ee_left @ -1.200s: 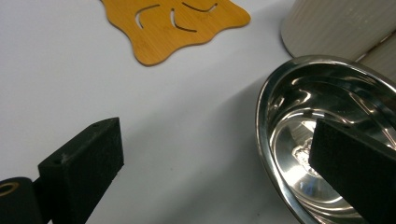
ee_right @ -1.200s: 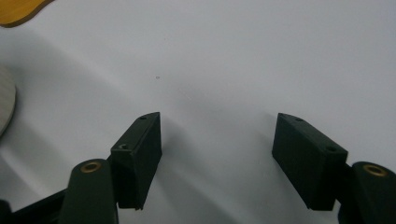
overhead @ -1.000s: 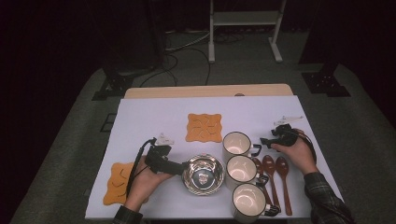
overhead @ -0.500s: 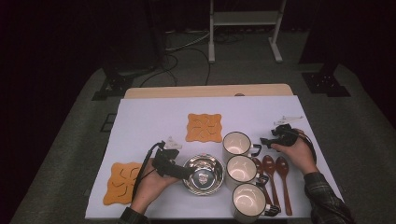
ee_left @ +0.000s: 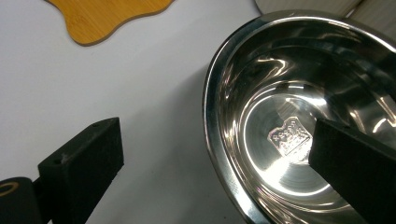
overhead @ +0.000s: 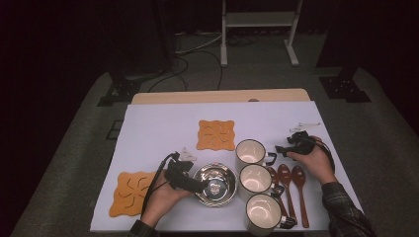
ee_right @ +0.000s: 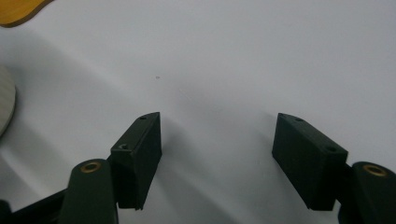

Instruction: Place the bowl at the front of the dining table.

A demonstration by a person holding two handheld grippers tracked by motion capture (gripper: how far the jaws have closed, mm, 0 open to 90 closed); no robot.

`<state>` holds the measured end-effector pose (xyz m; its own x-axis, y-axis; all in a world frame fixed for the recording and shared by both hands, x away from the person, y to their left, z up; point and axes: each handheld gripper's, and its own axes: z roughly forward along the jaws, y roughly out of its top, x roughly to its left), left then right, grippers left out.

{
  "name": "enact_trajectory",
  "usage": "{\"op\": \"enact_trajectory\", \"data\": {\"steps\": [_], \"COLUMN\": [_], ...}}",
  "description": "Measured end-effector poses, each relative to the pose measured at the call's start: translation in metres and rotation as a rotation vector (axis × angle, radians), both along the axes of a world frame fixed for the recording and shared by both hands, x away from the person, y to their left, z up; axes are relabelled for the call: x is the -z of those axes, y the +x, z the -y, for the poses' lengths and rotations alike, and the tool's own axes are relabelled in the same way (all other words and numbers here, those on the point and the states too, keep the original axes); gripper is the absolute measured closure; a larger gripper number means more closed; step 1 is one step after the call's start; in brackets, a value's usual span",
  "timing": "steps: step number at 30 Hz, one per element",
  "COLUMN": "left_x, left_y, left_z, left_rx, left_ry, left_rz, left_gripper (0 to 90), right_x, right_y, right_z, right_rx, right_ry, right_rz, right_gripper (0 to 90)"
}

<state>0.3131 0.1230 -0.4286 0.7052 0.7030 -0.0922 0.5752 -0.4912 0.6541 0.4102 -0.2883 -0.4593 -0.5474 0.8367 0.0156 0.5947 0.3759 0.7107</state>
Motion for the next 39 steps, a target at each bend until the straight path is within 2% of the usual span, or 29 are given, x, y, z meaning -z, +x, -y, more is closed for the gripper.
{"op": "enact_trajectory", "data": {"steps": [19,25,30,39], "left_x": [0.011,0.013,0.015,0.015], "left_y": [-0.001,0.000,0.001,0.002], "left_z": [0.008,0.009,0.010,0.009], "left_rx": [0.045,0.053,0.070,0.073], "left_ry": [0.049,0.052,0.042,0.049], "left_rz": [0.011,-0.001,-0.030,-0.023], "left_gripper": [2.4,2.4,2.4,5.3], "right_x": [0.000,0.000,0.000,0.000], "right_y": [0.000,0.000,0.000,0.000], "right_z": [0.000,0.000,0.000,0.000], "right_rx": [0.000,0.000,0.000,0.000], "right_ry": [0.001,0.001,0.001,0.001], "right_rz": [-0.001,0.000,0.000,0.000], "right_gripper": [30.8,30.9,30.8,30.8]}}
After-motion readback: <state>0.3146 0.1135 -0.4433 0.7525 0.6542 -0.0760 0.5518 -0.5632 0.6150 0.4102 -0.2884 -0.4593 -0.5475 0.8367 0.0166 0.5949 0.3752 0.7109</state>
